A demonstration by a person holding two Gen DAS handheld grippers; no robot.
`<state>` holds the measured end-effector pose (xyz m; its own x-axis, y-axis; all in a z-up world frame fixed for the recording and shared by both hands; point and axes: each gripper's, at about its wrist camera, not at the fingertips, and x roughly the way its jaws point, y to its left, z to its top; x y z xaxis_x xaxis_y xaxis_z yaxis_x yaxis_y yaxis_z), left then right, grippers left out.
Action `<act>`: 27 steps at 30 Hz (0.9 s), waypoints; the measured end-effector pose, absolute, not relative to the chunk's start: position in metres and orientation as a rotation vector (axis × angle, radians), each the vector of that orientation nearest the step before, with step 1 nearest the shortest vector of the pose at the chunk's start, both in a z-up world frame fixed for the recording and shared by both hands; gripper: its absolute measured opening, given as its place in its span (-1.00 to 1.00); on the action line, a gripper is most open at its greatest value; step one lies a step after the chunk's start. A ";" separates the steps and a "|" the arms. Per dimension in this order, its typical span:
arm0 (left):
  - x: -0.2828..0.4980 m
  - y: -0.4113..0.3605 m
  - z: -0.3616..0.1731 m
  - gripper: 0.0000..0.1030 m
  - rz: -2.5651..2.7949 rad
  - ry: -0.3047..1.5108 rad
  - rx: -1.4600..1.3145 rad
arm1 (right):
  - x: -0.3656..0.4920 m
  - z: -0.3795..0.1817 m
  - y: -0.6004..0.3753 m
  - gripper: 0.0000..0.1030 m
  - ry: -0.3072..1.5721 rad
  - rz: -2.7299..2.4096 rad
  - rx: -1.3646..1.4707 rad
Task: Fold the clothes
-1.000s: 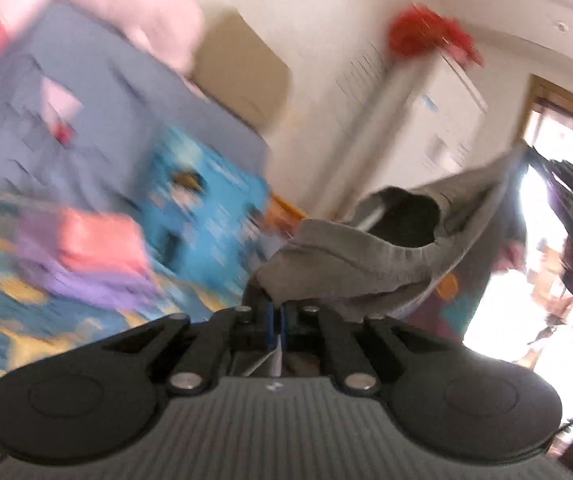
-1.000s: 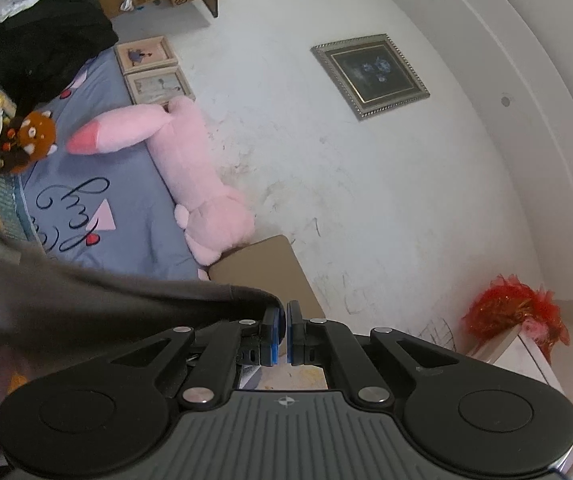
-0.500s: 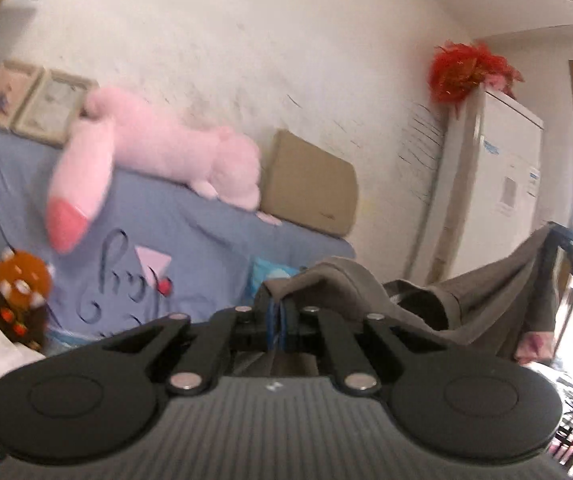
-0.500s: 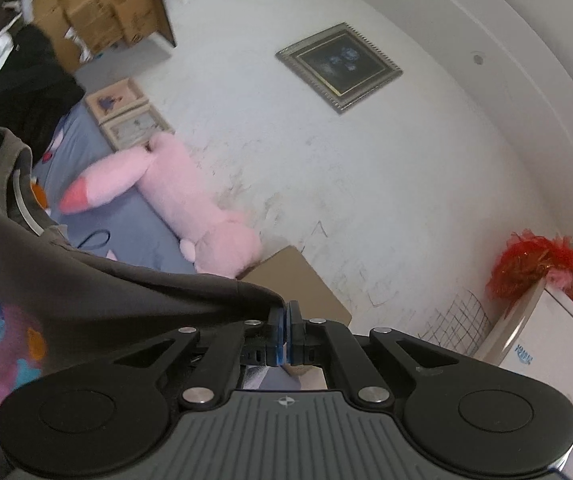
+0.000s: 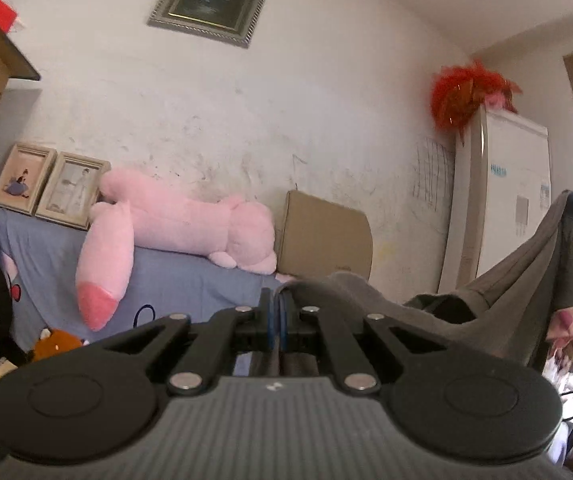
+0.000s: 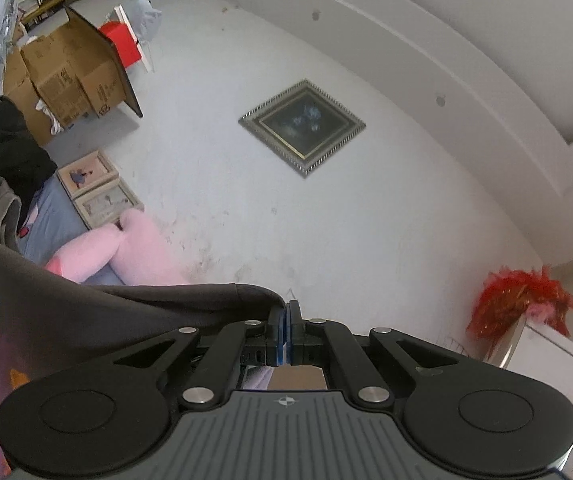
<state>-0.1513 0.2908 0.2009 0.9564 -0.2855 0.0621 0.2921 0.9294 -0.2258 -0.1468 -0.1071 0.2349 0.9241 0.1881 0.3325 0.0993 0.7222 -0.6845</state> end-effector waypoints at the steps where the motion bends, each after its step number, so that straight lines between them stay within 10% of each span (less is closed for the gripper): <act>1: -0.157 0.294 0.200 -1.00 -0.302 -0.043 -0.253 | -0.150 0.238 -0.106 -0.98 -0.403 0.060 -0.764; 11: -0.197 0.298 0.138 -0.97 -0.363 0.080 -0.260 | -0.157 0.231 -0.068 -0.99 -0.390 0.142 -0.877; 14: -0.198 0.285 0.093 -0.15 -0.405 0.155 -0.235 | -0.152 0.225 -0.062 -0.98 -0.370 0.147 -0.903; 16: -0.199 0.276 0.060 0.82 -0.437 0.189 -0.226 | -0.149 0.223 -0.062 -0.98 -0.356 0.139 -0.913; 27: -0.240 0.163 -0.036 0.99 -0.787 0.208 0.128 | -0.136 0.214 -0.063 -0.98 -0.302 0.101 -0.938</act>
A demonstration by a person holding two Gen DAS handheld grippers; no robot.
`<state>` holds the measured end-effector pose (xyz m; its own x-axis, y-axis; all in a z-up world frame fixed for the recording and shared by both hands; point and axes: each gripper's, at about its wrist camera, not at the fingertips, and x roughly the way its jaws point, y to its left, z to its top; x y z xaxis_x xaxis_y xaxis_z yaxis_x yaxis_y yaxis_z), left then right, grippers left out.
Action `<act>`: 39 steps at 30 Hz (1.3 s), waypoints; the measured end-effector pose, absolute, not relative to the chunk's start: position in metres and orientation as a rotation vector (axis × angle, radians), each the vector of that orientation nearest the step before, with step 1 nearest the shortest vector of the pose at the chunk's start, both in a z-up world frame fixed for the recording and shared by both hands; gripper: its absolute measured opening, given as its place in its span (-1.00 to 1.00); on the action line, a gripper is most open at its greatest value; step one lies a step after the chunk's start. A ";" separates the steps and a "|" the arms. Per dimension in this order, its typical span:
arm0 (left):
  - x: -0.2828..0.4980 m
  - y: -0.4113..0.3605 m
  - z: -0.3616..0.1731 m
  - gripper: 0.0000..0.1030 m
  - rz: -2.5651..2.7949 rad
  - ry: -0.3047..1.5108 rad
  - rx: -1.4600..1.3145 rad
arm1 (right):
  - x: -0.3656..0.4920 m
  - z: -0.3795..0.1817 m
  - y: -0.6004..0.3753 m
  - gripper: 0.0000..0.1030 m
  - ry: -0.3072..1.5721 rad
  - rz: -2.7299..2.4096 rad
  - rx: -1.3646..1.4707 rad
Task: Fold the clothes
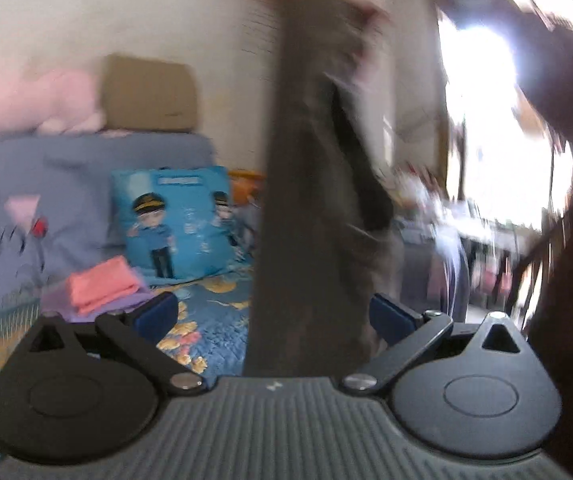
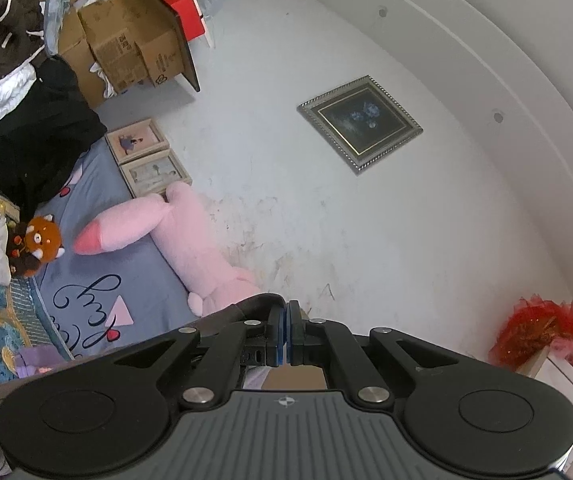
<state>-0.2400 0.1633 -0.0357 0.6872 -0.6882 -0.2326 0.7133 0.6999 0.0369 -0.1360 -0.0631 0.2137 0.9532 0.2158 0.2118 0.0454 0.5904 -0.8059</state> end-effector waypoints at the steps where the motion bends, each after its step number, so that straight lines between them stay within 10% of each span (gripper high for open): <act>1: -0.248 0.150 -0.041 0.99 -0.796 0.193 0.173 | -0.135 0.213 -0.063 -0.98 -0.300 0.102 -0.938; 11: -0.223 0.084 -0.066 0.80 -0.884 0.285 -0.063 | -0.132 0.209 -0.061 -0.98 -0.293 0.104 -0.935; 14: -0.201 0.079 -0.071 0.05 -0.848 0.315 -0.113 | -0.131 0.208 -0.062 -0.98 -0.291 0.103 -0.932; 16: -0.192 0.075 -0.073 -0.89 -0.816 0.341 -0.099 | -0.131 0.207 -0.062 -0.98 -0.284 0.107 -0.932; 39: -0.184 0.287 0.056 -0.95 -0.363 0.002 -0.387 | -0.136 0.219 -0.089 -0.98 -0.305 0.036 -0.822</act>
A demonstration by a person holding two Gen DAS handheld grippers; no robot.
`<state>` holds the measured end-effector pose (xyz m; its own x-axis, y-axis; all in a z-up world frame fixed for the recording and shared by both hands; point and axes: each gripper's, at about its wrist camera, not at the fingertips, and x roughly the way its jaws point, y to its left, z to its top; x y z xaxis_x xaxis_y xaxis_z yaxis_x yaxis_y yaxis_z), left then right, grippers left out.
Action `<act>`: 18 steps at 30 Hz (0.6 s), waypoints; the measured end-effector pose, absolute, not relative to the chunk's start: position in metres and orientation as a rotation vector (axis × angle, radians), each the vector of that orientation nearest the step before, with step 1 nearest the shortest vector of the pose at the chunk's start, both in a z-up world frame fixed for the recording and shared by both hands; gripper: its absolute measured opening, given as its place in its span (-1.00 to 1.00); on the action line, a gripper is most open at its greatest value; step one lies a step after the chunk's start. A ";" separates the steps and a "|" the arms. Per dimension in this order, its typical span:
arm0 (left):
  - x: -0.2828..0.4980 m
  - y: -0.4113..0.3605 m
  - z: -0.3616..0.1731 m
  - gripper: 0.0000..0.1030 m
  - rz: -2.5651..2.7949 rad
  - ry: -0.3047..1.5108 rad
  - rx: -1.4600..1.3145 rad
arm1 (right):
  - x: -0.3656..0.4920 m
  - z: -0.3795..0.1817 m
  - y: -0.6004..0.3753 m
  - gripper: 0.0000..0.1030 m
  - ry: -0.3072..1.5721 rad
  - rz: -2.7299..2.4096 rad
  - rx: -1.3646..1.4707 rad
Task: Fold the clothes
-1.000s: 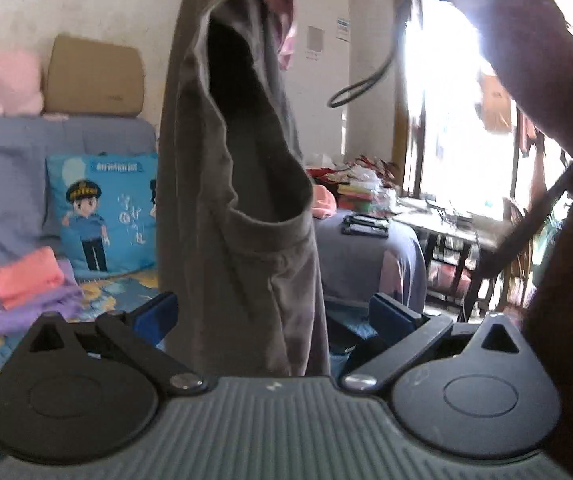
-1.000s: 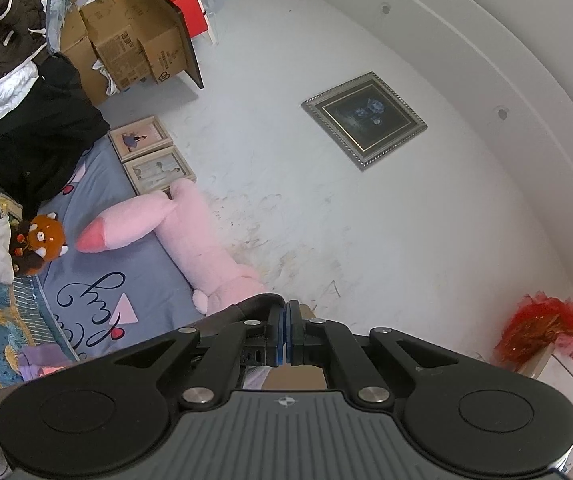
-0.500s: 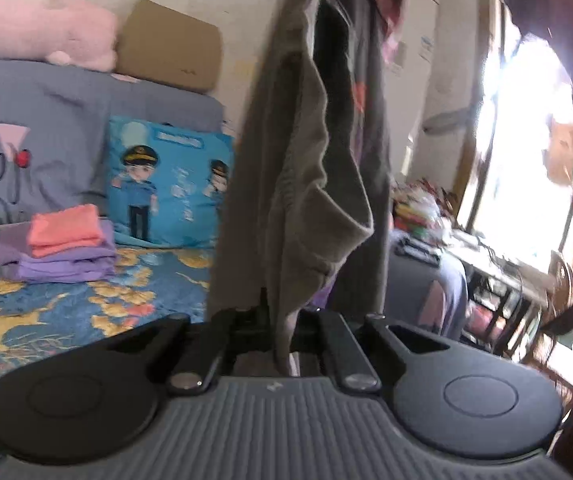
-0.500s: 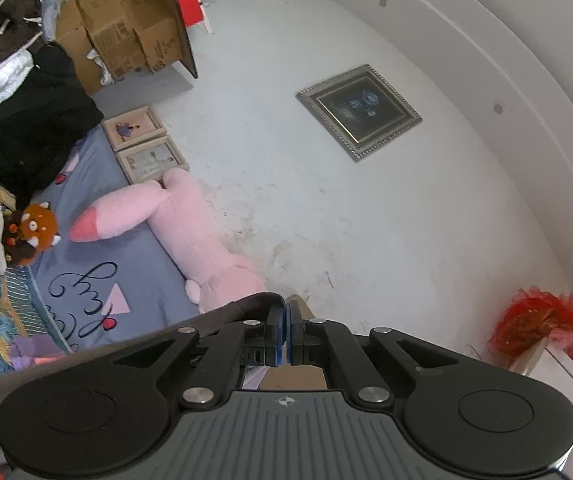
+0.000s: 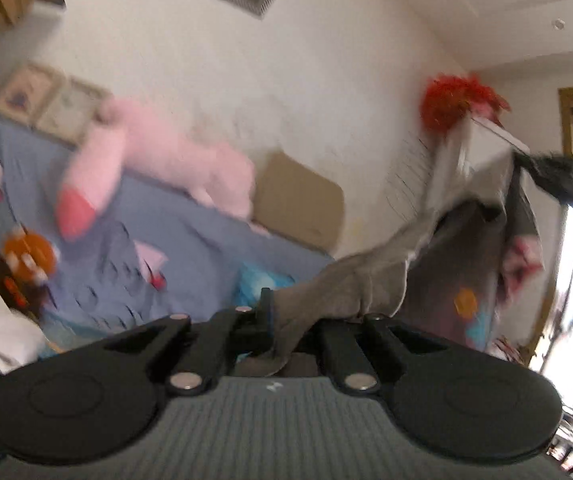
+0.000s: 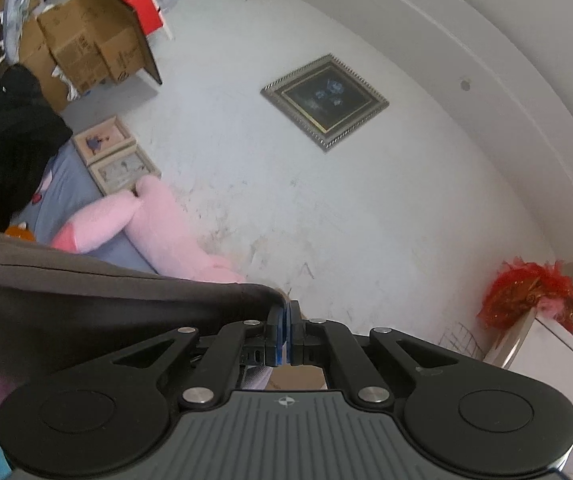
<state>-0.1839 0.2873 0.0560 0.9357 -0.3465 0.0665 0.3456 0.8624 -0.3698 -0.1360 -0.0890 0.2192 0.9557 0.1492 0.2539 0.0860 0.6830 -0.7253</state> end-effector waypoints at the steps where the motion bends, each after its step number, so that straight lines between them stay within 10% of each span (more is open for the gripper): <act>1: -0.187 0.294 0.068 -0.95 -0.349 -0.027 -0.381 | -0.140 0.222 -0.090 -0.98 -0.313 0.040 -0.811; 18: -0.260 0.324 0.246 -0.95 -0.151 -0.272 -0.184 | -0.185 0.245 -0.133 -0.98 -0.272 0.168 -0.636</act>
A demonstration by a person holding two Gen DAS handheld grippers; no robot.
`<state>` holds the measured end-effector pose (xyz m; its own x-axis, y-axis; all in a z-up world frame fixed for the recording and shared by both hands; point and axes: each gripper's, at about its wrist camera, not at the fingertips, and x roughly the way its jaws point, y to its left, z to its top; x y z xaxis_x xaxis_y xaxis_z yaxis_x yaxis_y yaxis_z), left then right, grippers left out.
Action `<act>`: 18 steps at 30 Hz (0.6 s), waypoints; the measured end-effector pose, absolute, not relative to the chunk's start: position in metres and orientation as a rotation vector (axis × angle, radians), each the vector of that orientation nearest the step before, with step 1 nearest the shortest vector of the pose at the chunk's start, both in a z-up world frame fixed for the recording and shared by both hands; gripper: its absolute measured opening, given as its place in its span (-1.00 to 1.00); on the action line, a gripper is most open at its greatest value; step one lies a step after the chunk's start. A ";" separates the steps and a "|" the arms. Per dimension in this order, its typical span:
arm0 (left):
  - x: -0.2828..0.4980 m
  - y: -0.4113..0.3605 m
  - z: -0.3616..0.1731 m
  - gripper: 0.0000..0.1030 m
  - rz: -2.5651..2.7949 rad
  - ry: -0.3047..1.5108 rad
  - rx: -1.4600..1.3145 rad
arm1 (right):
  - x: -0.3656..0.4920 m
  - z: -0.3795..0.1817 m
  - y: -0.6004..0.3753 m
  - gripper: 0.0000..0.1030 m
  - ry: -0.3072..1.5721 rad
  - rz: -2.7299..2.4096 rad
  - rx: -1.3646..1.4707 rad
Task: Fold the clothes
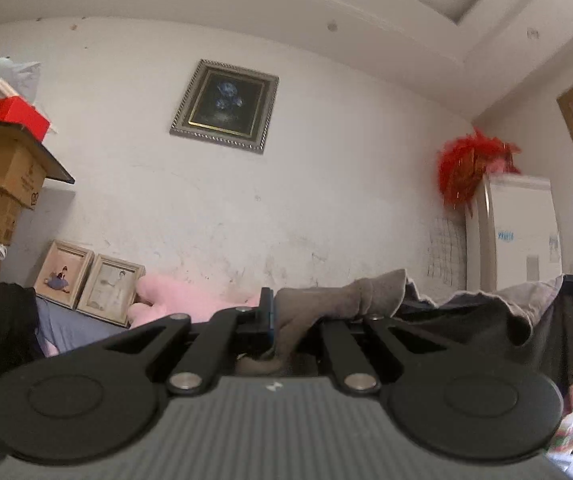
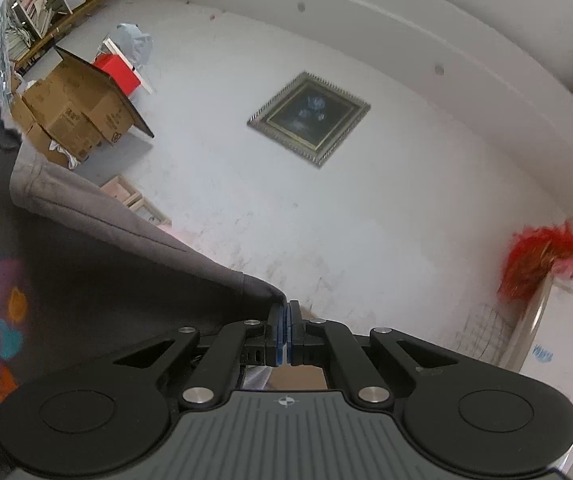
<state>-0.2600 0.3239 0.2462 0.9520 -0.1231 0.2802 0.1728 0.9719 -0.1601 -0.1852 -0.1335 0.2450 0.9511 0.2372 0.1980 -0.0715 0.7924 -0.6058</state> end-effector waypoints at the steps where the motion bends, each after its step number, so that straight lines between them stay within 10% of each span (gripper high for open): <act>1: -0.256 0.322 0.250 -0.95 -0.140 -0.252 -0.170 | -0.176 0.241 -0.134 -0.98 -0.248 0.174 -0.634; 18: 0.176 0.217 0.050 -0.95 -0.002 0.528 0.093 | 0.188 0.027 -0.129 -0.98 0.411 0.094 -0.601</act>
<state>0.1761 0.2175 0.0501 0.8641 0.0218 -0.5028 0.0262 0.9957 0.0883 0.1875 -0.1288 0.0271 0.9150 -0.0328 -0.4020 -0.2035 0.8230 -0.5304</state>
